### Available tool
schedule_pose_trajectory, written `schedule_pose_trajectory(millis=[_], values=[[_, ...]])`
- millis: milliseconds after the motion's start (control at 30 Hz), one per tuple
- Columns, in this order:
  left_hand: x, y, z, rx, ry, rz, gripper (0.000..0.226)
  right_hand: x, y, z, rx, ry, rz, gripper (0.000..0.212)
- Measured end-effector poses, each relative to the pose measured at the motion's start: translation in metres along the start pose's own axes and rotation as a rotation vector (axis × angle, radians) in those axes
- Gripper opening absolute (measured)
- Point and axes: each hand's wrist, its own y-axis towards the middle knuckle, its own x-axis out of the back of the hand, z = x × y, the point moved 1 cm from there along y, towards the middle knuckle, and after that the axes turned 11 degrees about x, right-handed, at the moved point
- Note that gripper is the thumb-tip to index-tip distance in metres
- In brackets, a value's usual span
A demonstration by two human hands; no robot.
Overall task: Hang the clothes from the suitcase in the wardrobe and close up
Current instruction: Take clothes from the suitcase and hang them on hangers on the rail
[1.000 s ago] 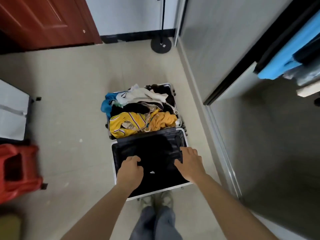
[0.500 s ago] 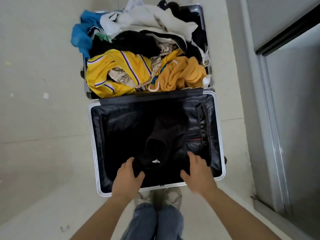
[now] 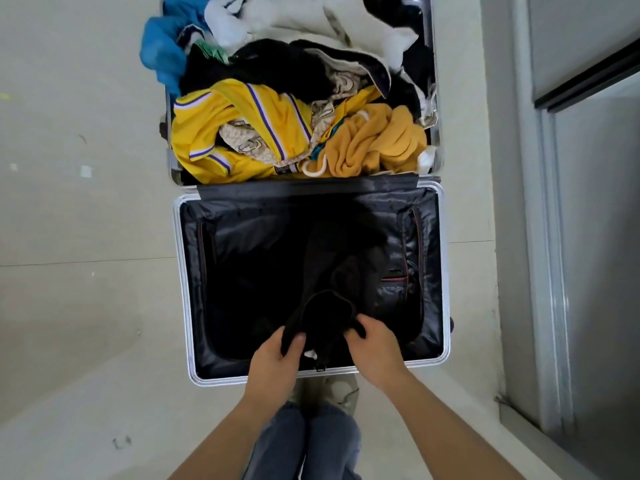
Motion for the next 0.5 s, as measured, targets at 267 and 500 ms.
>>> schedule_pose_trajectory(millis=[267, 500], values=[[0.039, -0.116, -0.099, -0.059, -0.355, 0.066, 0.031, 0.083, -0.084, 0.104, -0.185, 0.899, -0.278, 0.017], [0.111, -0.26, -0.202, -0.346, -0.322, 0.065, 0.023, 0.171, -0.205, 0.208, 0.034, 0.936, -0.291, 0.019]])
